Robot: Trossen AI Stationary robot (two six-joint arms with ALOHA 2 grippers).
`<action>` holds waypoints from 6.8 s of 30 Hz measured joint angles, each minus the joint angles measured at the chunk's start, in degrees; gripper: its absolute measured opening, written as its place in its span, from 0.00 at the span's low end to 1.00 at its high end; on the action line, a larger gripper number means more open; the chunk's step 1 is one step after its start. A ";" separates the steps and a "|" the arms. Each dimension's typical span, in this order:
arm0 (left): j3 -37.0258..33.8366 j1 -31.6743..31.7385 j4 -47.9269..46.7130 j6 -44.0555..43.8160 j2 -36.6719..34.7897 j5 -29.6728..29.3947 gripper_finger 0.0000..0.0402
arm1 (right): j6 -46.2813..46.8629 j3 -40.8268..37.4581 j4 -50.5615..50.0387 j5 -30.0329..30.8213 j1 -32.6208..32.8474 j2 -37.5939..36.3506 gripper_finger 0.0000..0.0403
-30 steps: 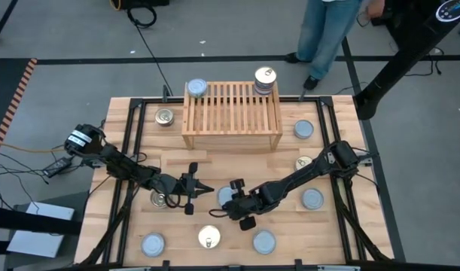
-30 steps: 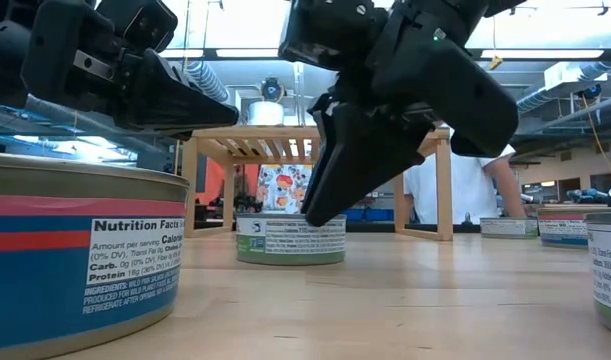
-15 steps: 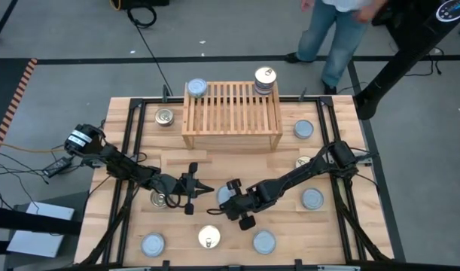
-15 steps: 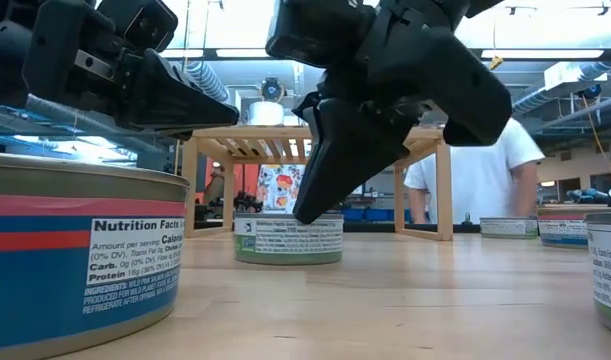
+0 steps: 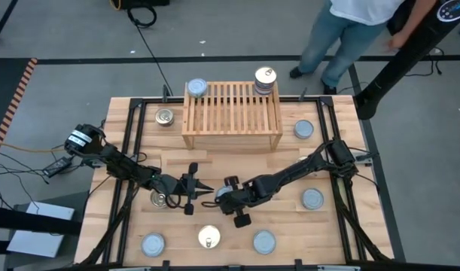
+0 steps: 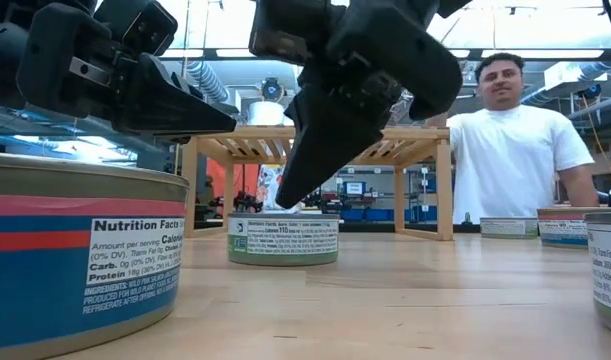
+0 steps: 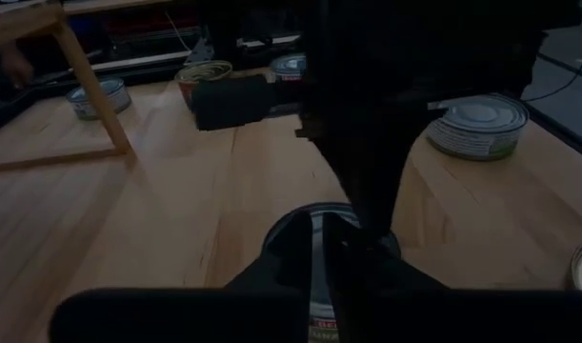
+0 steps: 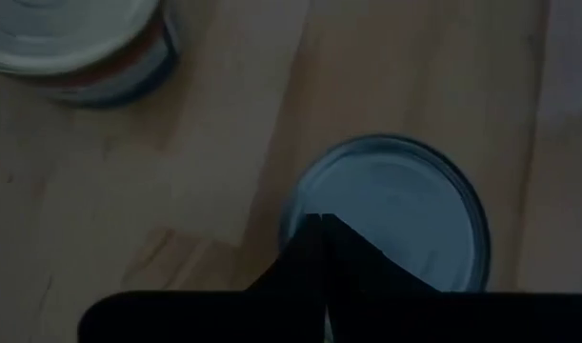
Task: Stack canned seafood by type on shelf
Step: Stack the green tuna can on top of the other green tuna can on the shelf
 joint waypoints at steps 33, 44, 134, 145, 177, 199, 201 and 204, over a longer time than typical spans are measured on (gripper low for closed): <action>0.00 0.00 -1.16 -0.15 0.00 0.26 0.09 | -6.03 0.11 -7.34 2.77 3.60 -1.70 0.24; 0.00 0.00 -1.16 -0.13 0.00 0.26 0.09 | -9.37 -1.94 -7.01 3.35 3.60 -1.62 0.15; 7.32 -2.19 -15.45 2.22 0.02 -3.19 0.17 | -4.30 0.57 -5.44 3.03 -1.19 -2.72 0.00; 7.32 3.39 -21.87 -6.32 0.02 -5.36 0.02 | -0.41 -1.92 -8.81 1.27 0.72 -3.76 0.00; 7.32 7.26 -8.26 -1.46 14.19 -3.59 0.00 | -0.28 -11.82 11.63 -0.07 -1.73 -3.56 0.01; 7.26 7.03 -8.35 -1.38 14.23 1.40 0.00 | -0.87 -11.67 11.92 9.27 -2.91 -9.99 0.01; 7.26 6.73 -8.34 -1.28 14.23 1.35 0.00 | -0.87 -11.67 11.99 8.96 -3.31 -9.99 0.01; 7.26 6.34 -8.39 -0.78 14.23 1.33 0.00 | -1.08 -11.58 12.30 8.61 -3.97 -9.77 0.01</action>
